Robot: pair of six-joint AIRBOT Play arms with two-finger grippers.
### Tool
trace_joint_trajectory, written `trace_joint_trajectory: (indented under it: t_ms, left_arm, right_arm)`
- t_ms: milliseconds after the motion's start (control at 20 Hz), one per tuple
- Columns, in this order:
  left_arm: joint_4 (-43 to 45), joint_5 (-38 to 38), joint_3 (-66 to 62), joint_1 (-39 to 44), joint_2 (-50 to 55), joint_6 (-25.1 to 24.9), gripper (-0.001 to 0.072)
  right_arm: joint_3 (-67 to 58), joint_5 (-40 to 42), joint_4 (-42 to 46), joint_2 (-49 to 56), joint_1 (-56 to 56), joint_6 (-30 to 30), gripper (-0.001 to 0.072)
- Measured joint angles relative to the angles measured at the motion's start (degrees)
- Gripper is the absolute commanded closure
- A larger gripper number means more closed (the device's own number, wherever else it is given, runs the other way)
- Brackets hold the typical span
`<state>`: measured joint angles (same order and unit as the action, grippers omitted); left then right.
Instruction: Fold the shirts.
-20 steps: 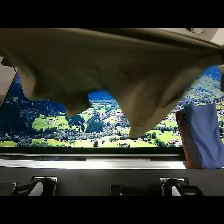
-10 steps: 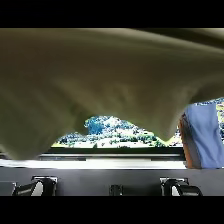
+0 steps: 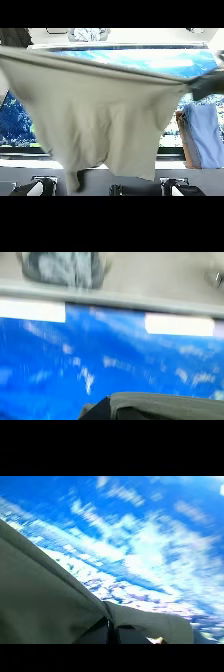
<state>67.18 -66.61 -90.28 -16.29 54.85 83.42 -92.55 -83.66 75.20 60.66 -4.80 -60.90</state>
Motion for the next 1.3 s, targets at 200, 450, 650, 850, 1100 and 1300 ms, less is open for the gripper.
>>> trace_joint_trajectory:
  t_ms: [200, 450, 650, 850, 1100, 1300]
  left_arm:
    - [-2.1, 4.02, 6.14, 0.26, 16.35, -1.62, 0.068]
    - [-7.23, 9.25, 8.04, 1.86, 32.02, -2.19, 0.068]
    - [-8.66, 8.96, 7.74, 3.63, 38.01, -2.25, 0.0076]
    - [-7.02, -0.09, 1.6, 0.37, 39.6, -2.4, 0.0062]
    - [0.59, -14.36, 4.87, -6.8, 39.54, -0.9, 0.0179]
    - [-4.07, -14.78, 17.64, -8.2, 38.34, -4.0, 0.0179]
  right_arm:
    - [1.9, 13.79, -3.93, 18.14, 0.07, -2.8, 0.0665]
    - [2.47, 29.73, -10.84, 32.92, 0.11, -7.02, 0.0665]
    - [2.36, 32.17, -15.34, 38.47, 1.36, -7.93, 0.0253]
    - [0.04, 25.4, -17.84, 37.05, -1.55, -3.8, 0.0049]
    - [0.96, 2.64, -9.77, 32.46, -8.7, 0.96, 0.0094]
    - [10.88, -5.84, -3.1, 27.28, -10.4, 2.95, 0.0094]
